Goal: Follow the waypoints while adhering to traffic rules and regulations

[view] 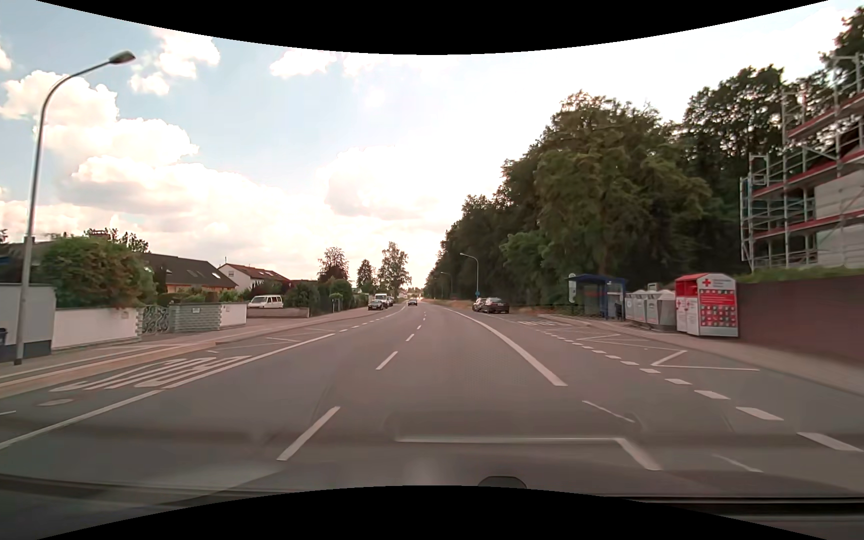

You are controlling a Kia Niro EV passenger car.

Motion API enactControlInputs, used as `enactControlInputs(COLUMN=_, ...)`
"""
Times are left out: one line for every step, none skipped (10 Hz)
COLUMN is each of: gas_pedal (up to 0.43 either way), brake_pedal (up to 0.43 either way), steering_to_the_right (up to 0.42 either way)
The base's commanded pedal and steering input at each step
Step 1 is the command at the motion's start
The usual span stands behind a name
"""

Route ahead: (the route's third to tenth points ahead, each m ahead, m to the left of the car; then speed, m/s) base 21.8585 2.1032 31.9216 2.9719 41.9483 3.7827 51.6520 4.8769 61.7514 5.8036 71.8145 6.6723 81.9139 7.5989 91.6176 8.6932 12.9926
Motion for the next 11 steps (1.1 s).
enactControlInputs(gas_pedal=0.047, brake_pedal=0.000, steering_to_the_right=-0.013)
enactControlInputs(gas_pedal=0.047, brake_pedal=0.000, steering_to_the_right=-0.014)
enactControlInputs(gas_pedal=0.047, brake_pedal=0.000, steering_to_the_right=-0.013)
enactControlInputs(gas_pedal=0.047, brake_pedal=0.000, steering_to_the_right=-0.013)
enactControlInputs(gas_pedal=0.047, brake_pedal=0.000, steering_to_the_right=-0.014)
enactControlInputs(gas_pedal=0.047, brake_pedal=0.000, steering_to_the_right=-0.013)
enactControlInputs(gas_pedal=0.047, brake_pedal=0.000, steering_to_the_right=-0.013)
enactControlInputs(gas_pedal=0.047, brake_pedal=0.000, steering_to_the_right=-0.013)
enactControlInputs(gas_pedal=0.047, brake_pedal=0.000, steering_to_the_right=-0.012)
enactControlInputs(gas_pedal=0.047, brake_pedal=0.000, steering_to_the_right=-0.012)
enactControlInputs(gas_pedal=0.047, brake_pedal=0.000, steering_to_the_right=-0.012)
